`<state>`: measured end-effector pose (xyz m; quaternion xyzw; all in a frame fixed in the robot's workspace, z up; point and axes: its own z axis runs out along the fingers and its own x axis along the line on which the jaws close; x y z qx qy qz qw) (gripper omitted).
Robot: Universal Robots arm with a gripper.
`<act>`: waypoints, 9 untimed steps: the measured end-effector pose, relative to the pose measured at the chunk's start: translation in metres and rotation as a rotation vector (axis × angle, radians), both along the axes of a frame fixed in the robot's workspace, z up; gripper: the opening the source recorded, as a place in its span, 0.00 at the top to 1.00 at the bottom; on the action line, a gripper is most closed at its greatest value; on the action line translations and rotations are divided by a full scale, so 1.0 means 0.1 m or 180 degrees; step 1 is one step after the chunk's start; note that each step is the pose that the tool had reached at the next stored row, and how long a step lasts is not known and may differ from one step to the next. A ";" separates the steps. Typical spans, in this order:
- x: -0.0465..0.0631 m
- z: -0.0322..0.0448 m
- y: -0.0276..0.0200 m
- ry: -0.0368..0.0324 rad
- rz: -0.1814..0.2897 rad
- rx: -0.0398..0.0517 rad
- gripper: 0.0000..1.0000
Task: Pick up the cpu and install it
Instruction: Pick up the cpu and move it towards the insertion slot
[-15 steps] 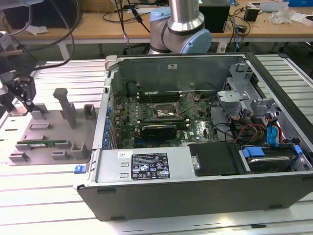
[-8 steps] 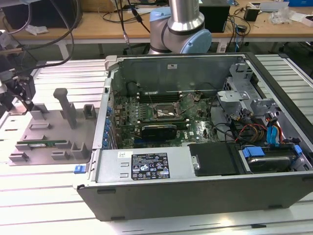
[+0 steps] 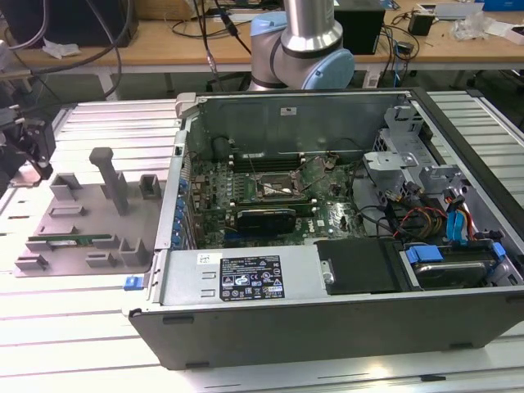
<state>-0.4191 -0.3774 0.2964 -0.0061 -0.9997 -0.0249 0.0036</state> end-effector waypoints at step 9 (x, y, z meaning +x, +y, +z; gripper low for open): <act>0.00 0.139 0.004 -0.0001 0.0000 0.0000 0.45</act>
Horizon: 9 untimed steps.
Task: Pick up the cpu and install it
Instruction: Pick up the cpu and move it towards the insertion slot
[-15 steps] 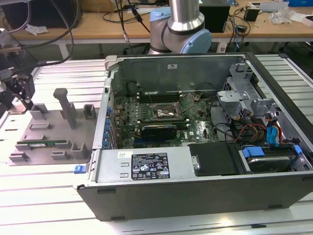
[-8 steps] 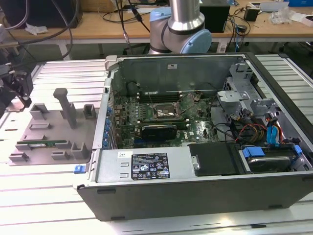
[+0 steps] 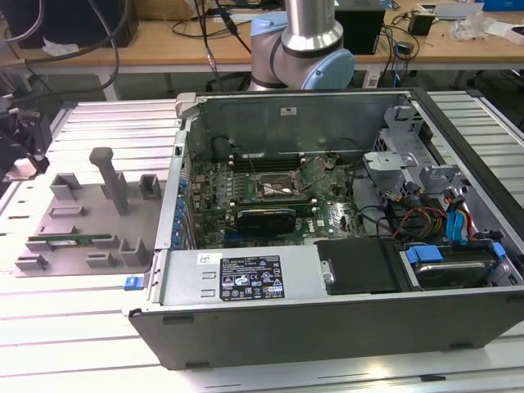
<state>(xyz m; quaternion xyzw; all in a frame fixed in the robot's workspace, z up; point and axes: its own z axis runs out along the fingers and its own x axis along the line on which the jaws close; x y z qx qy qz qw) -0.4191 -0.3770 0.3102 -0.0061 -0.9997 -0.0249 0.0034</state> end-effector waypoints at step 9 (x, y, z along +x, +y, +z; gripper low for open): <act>0.00 0.189 0.000 -0.0004 0.0000 0.0000 0.45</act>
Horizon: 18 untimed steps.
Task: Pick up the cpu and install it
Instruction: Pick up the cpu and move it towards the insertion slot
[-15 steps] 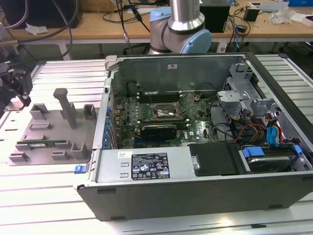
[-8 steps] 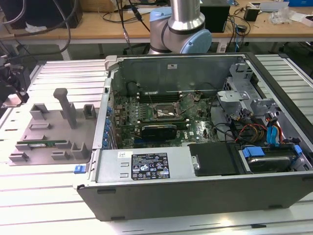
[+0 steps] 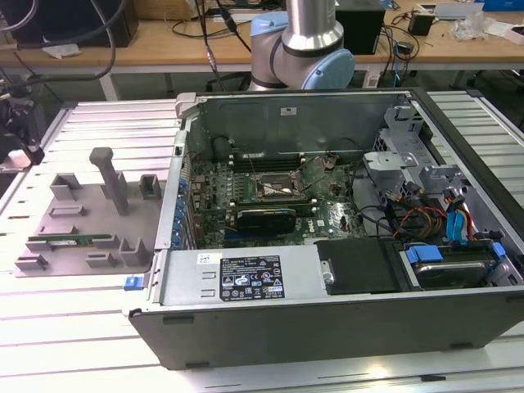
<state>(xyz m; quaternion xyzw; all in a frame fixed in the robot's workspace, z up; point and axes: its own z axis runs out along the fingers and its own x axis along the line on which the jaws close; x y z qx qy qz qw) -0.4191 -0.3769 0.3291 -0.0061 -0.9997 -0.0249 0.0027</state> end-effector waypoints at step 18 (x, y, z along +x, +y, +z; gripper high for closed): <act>0.00 0.458 0.000 -0.0004 0.0000 0.0000 0.45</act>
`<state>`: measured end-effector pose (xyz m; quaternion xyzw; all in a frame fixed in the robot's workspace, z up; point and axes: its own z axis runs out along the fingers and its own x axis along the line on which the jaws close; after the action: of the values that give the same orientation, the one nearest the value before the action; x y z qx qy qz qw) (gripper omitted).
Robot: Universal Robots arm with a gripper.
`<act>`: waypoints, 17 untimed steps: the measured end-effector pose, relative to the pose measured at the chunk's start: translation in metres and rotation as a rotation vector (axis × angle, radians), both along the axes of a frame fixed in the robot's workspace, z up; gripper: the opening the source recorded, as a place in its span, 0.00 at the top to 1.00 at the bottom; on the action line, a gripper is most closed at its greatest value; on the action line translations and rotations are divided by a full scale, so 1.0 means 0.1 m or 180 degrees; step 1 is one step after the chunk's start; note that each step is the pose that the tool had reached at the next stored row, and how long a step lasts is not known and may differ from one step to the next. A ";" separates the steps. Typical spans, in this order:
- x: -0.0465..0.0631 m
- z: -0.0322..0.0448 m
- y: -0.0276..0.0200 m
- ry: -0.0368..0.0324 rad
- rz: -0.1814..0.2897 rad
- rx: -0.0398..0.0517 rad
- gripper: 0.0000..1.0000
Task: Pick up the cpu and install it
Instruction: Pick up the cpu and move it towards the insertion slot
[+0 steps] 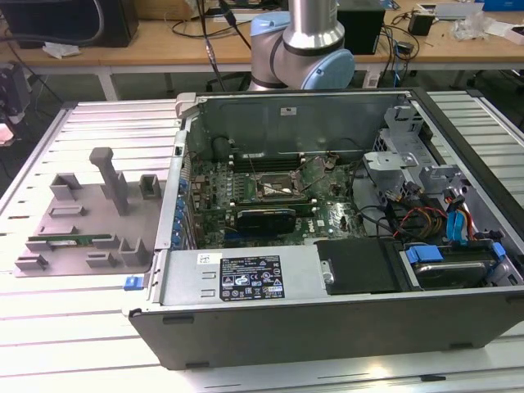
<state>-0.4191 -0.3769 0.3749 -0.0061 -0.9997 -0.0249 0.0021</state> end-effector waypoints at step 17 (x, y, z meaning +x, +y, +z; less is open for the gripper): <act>0.00 0.285 0.000 -0.0003 0.0000 0.0000 0.45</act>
<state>-0.4191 -0.3769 0.4033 -0.0061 -0.9997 -0.0249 0.0016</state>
